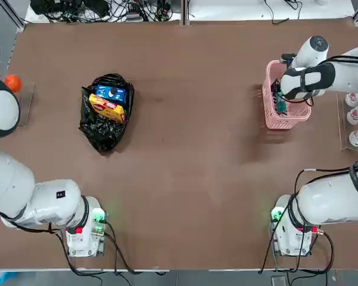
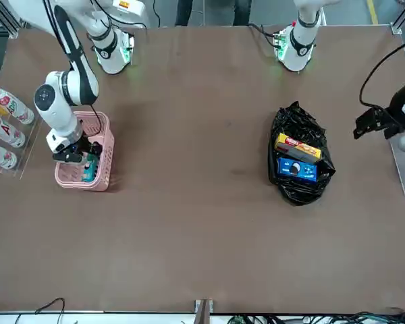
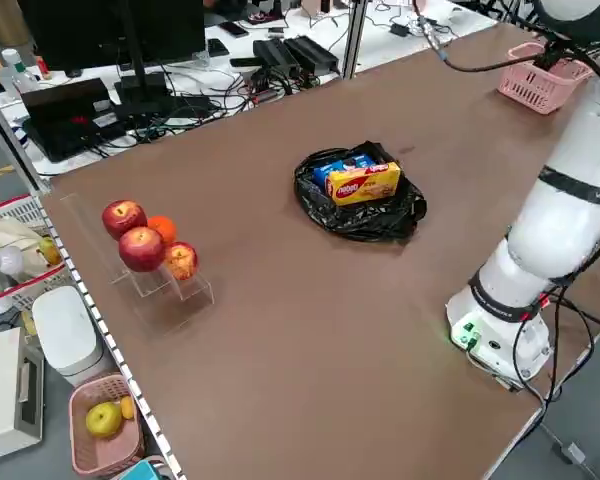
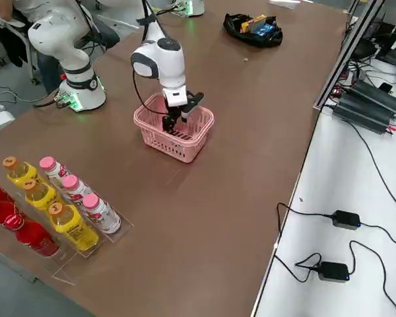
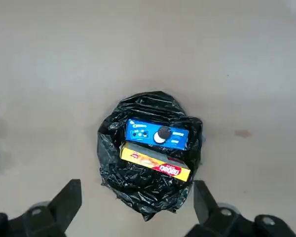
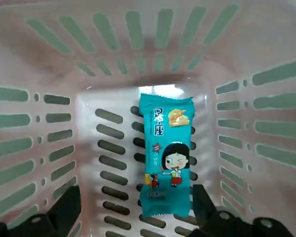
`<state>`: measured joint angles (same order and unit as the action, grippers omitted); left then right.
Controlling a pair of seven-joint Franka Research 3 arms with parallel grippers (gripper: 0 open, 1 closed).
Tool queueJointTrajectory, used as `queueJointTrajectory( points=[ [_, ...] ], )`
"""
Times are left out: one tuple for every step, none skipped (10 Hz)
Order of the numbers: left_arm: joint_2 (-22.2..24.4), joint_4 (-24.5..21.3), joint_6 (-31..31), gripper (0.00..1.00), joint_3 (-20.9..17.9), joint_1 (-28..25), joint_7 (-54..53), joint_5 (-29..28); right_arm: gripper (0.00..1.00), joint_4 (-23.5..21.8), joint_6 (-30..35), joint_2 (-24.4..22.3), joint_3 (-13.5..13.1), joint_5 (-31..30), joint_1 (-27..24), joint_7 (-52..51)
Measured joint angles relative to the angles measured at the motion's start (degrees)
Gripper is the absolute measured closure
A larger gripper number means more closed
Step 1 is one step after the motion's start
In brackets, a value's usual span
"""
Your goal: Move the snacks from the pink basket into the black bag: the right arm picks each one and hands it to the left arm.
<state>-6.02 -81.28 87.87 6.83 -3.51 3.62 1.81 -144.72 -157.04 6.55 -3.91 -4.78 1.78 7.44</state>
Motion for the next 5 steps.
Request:
queueJointTrajectory(
  points=[
    [0.66,0.00,-0.04,0.00,-4.38,3.85,-0.01,0.36,0.00,0.20,0.00,0.05,-0.06,-0.22,-0.39,-0.03],
    [1.28,-0.02,-0.04,0.00,-6.21,5.60,0.01,0.42,0.00,0.43,0.00,0.17,-0.08,-0.90,-0.99,-0.03],
    [1.87,-0.03,0.14,0.00,-5.91,5.77,0.10,0.45,0.00,0.70,-0.12,0.41,-0.12,-1.49,-1.73,-0.05],
    [2.12,-0.03,0.63,0.00,-5.11,5.84,1.02,0.45,0.00,0.96,-0.77,0.89,-0.13,-2.04,-2.32,-0.05],
    [2.10,-0.12,1.17,0.00,-4.73,5.87,1.79,0.45,0.00,1.09,-1.61,1.57,-0.14,-2.12,-2.56,-0.07]
  ],
)
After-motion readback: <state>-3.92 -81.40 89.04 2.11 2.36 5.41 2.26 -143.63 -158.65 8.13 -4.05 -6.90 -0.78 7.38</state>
